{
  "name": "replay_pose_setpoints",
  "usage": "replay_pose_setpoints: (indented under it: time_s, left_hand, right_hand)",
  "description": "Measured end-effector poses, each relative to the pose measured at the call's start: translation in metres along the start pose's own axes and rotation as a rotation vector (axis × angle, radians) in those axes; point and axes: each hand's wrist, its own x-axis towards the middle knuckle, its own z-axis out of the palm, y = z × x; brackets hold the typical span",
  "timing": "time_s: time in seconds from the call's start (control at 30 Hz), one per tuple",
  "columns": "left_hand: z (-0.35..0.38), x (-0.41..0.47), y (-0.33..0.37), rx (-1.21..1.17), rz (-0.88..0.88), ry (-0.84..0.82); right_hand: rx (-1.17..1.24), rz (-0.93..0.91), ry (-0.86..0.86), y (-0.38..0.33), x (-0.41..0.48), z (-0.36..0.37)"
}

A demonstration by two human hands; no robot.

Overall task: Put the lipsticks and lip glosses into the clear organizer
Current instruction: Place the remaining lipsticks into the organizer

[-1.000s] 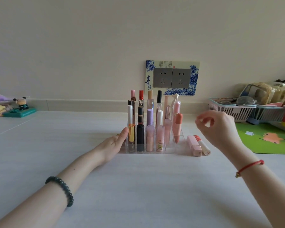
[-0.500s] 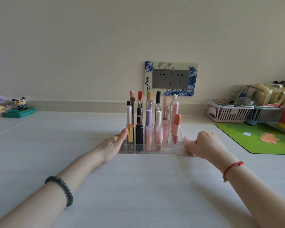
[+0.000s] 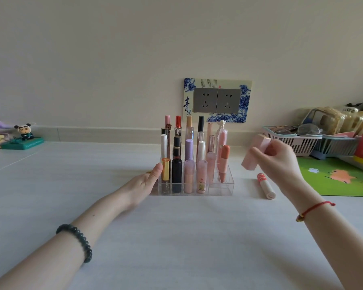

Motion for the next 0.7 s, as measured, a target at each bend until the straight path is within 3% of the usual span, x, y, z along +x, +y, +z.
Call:
replay_pose_setpoints:
  time_s: [0.23, 0.57, 0.7]
  left_hand:
    - [0.0, -0.001, 0.001, 0.008, 0.01, 0.007]
    - [-0.001, -0.002, 0.001, 0.021, 0.034, 0.006]
    - [-0.002, -0.001, 0.001, 0.031, 0.051, 0.008]
  right_hand:
    - [0.407, 0.036, -0.105, -0.021, -0.008, -0.002]
    - [0.565, 0.183, -0.419, -0.022, -0.016, 0.006]
    - [0.483, 0.143, -0.481, -0.022, -0.016, 0.008]
